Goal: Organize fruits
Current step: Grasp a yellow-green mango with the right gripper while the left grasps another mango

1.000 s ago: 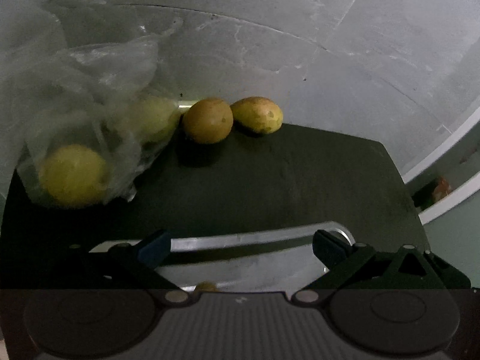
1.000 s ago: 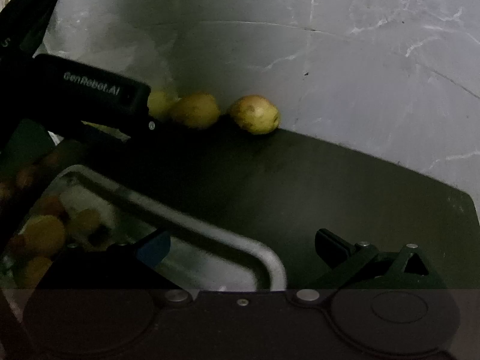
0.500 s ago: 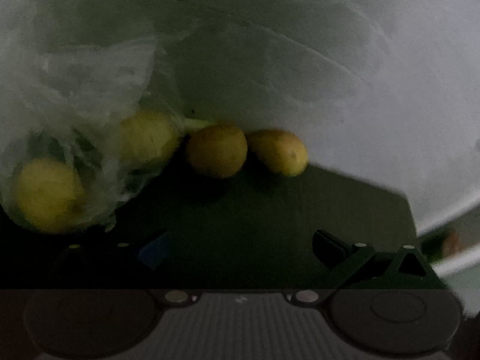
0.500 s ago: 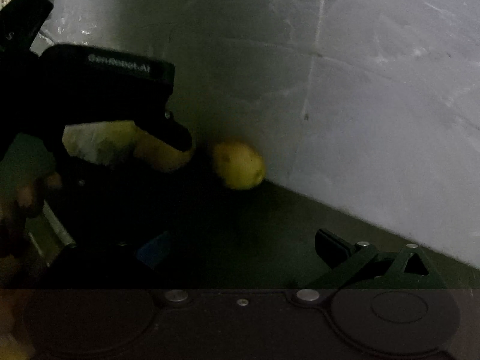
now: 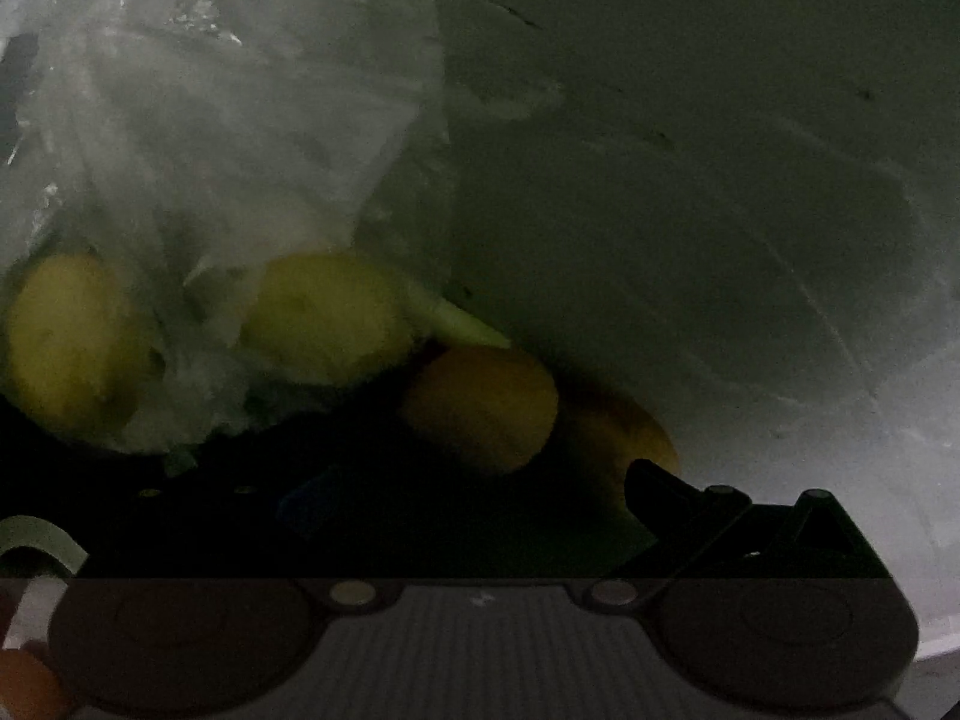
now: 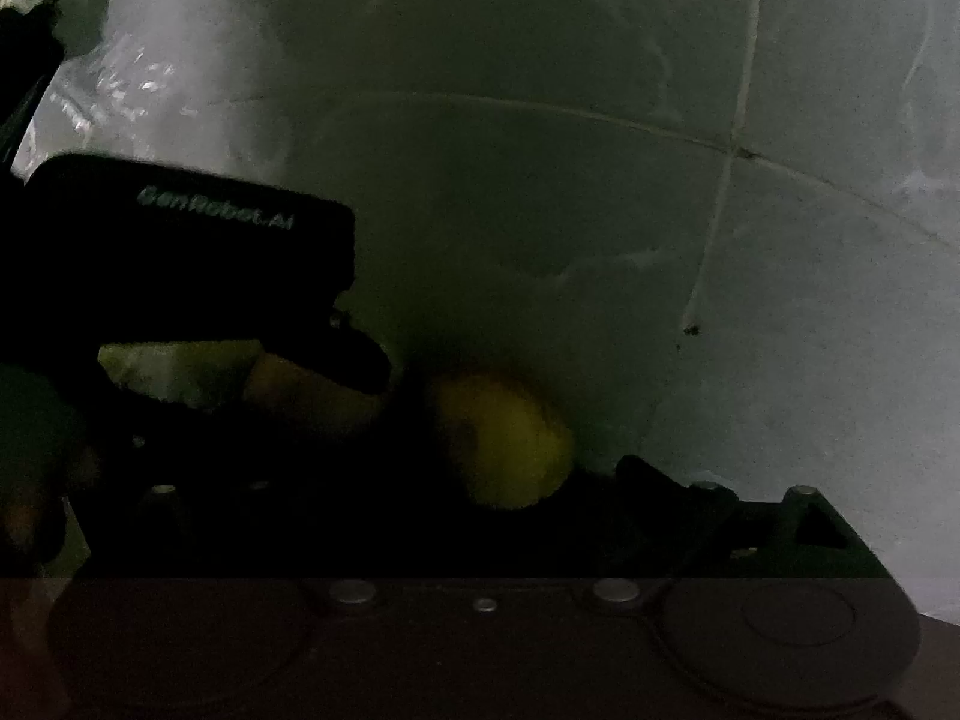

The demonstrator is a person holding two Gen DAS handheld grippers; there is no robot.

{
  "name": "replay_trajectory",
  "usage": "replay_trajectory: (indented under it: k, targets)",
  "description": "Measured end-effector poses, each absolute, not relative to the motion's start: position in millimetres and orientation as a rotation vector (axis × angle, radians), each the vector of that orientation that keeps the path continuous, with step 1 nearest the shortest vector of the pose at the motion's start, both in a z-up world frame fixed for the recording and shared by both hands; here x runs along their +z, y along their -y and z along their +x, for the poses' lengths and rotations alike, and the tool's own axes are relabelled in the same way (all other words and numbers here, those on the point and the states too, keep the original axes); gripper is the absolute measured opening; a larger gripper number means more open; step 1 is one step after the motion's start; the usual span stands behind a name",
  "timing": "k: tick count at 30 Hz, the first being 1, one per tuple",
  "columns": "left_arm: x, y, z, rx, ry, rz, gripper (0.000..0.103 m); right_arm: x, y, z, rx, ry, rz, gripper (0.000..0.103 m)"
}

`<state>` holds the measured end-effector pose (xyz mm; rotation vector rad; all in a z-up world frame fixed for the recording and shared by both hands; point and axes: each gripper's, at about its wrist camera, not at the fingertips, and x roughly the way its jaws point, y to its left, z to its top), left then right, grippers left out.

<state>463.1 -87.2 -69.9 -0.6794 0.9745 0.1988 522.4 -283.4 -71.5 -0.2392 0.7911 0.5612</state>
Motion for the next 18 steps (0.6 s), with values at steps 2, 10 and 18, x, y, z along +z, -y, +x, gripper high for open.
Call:
replay_trajectory:
  k: [2, 10, 18]
  targets:
    - [-73, 85, 465, 0.233, -0.975, -0.673, 0.102, -72, 283, 527, 0.564, -0.794, -0.224, 0.087]
    - [-84, 83, 478, 0.273, -0.973, -0.704, 0.102, -78, 278, 537, 0.538, -0.804, -0.17, 0.078]
    - [-87, 84, 489, 0.259, -0.963, -0.711, 0.101, -83, 277, 537, 0.522, -0.821, -0.147, 0.073]
